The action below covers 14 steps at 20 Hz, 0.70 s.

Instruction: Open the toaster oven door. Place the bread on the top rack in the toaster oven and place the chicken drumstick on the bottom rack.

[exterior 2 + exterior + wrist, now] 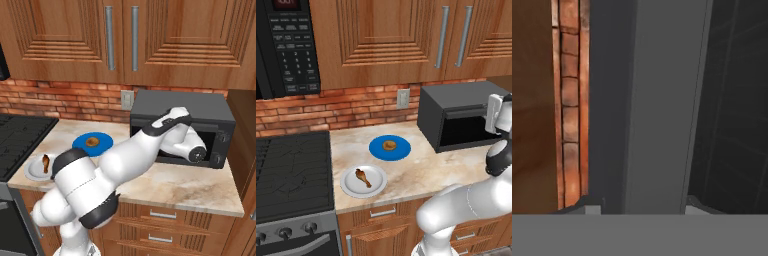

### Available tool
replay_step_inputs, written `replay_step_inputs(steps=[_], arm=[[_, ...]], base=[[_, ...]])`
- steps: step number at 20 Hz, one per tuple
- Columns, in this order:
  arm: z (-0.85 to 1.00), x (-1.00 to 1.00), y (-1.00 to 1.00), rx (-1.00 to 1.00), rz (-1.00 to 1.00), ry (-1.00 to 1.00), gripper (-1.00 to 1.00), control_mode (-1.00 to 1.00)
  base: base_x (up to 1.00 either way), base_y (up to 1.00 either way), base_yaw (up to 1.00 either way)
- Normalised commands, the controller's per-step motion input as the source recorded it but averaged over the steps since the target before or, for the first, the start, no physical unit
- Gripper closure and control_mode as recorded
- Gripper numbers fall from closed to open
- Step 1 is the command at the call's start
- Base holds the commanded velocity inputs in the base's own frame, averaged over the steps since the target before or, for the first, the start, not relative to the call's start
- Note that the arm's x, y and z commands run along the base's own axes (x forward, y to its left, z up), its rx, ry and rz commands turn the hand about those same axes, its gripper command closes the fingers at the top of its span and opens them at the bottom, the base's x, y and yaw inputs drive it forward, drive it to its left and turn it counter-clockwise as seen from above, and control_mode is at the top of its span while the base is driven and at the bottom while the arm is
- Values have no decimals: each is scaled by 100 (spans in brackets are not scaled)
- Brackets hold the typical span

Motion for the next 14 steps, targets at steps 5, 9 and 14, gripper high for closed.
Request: replay_step_inputs(steps=[5, 9, 14], arm=[[0, 17, 0, 0, 0, 0, 100, -100], [-7, 6, 6, 0, 0, 0, 100, -100], [-15, 4, 9, 0, 0, 0, 100, -100]], base=[[0, 0, 0], [0, 0, 0], [0, 0, 0]])
